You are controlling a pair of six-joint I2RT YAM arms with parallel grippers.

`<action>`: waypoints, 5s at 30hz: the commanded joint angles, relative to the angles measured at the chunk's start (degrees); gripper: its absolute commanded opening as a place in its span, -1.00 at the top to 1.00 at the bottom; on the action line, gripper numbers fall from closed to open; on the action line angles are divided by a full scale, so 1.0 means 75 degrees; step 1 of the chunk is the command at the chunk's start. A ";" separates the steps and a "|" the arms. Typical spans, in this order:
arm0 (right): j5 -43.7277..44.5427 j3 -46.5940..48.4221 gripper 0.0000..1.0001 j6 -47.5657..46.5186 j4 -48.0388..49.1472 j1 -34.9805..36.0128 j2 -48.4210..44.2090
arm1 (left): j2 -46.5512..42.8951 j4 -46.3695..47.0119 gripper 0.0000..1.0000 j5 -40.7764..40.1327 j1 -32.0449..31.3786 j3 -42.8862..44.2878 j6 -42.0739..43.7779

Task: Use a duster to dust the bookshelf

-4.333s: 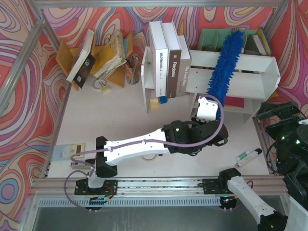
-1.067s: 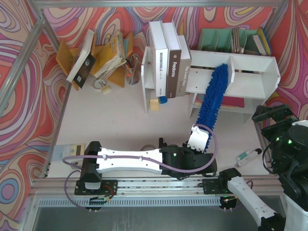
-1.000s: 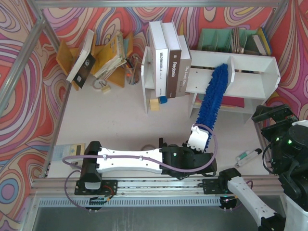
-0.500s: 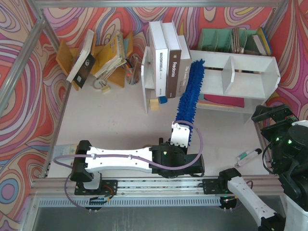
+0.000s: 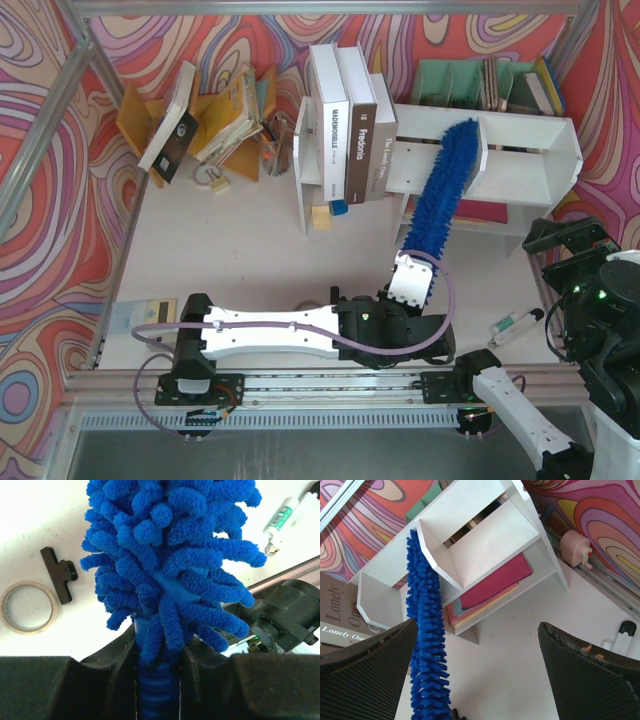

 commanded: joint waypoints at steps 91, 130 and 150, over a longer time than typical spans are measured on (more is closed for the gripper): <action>-0.0072 -0.0352 -0.87 -0.0033 0.0318 0.0080 0.0046 | -0.5141 0.0056 1.00 -0.0258 0.0607 -0.2562 0.3719; -0.0119 -0.0478 -0.87 0.0020 0.0240 0.0090 0.0012 | -0.5453 0.0052 1.00 -0.1028 0.1353 -0.2114 0.3340; -0.0145 -0.0554 -0.87 -0.0002 0.0246 0.0087 0.0022 | -0.4939 0.0527 1.00 -0.0715 0.1551 -0.2093 0.3425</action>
